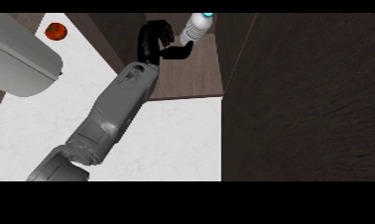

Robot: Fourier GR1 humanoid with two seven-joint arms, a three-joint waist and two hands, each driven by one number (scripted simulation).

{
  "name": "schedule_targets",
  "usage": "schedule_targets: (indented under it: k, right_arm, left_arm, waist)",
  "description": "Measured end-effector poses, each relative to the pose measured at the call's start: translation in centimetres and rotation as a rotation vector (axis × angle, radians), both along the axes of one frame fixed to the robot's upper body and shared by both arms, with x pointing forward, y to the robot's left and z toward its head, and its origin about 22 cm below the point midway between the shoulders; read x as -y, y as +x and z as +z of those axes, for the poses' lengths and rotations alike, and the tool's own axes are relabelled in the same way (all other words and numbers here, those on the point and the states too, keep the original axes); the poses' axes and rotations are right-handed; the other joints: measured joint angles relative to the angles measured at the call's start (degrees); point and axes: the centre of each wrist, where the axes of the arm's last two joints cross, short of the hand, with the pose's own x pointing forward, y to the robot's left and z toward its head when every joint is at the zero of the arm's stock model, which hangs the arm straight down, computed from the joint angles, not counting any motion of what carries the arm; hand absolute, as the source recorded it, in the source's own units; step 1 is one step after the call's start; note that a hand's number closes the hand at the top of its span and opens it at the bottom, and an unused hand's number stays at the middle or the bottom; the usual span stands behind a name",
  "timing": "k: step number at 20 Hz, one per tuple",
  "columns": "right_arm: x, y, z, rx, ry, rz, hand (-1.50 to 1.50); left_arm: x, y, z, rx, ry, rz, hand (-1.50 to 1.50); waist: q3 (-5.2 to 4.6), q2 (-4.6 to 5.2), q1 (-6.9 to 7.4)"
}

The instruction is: Pick up the bottled water, place it into the cabinet and close the cabinet

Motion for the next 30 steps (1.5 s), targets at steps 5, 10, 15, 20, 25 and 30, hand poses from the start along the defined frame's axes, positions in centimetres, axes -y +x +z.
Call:
schedule_targets:
  k: [5, 10, 15, 20, 25, 30]
  right_arm:
    - [0.4, -0.2, -0.3, 0.002, -0.001, 0.009, -1.50]
    - [0.2, -0.1, -0.4, 0.006, 0.003, 0.011, -1.50]
    - [0.1, 0.0, -0.2, 0.012, 0.000, 0.011, -1.50]
    - [0.3, -0.2, -0.2, 0.004, -0.004, 0.008, -1.50]
    - [0.9, -0.5, 0.1, 0.011, -0.014, -0.004, -1.50]
    - [0.8, -0.5, 0.1, 0.014, -0.022, -0.014, -1.50]
  left_arm:
    - [-0.3, 0.1, -0.3, 0.005, 0.027, 0.042, -1.50]
    - [-0.5, 0.3, -0.4, -0.021, 0.027, 0.065, -1.50]
    - [-0.6, 0.4, -0.3, -0.024, 0.007, 0.068, -1.50]
    - [-0.5, 0.5, 0.1, 0.029, -0.064, 0.017, -1.50]
    - [-0.2, 0.5, 0.4, 0.100, -0.176, -0.088, -1.50]
    - [0.4, 0.2, 0.3, 0.153, -0.249, -0.201, -1.50]
  waist:
    - [0.12, -0.03, -0.45]
    - [0.10, 0.11, -0.71]
    - [0.11, 0.13, -0.76]
    - [-0.04, 0.24, -0.45]
    - [0.02, 0.10, 0.18]
    - [0.12, -0.20, 1.16]
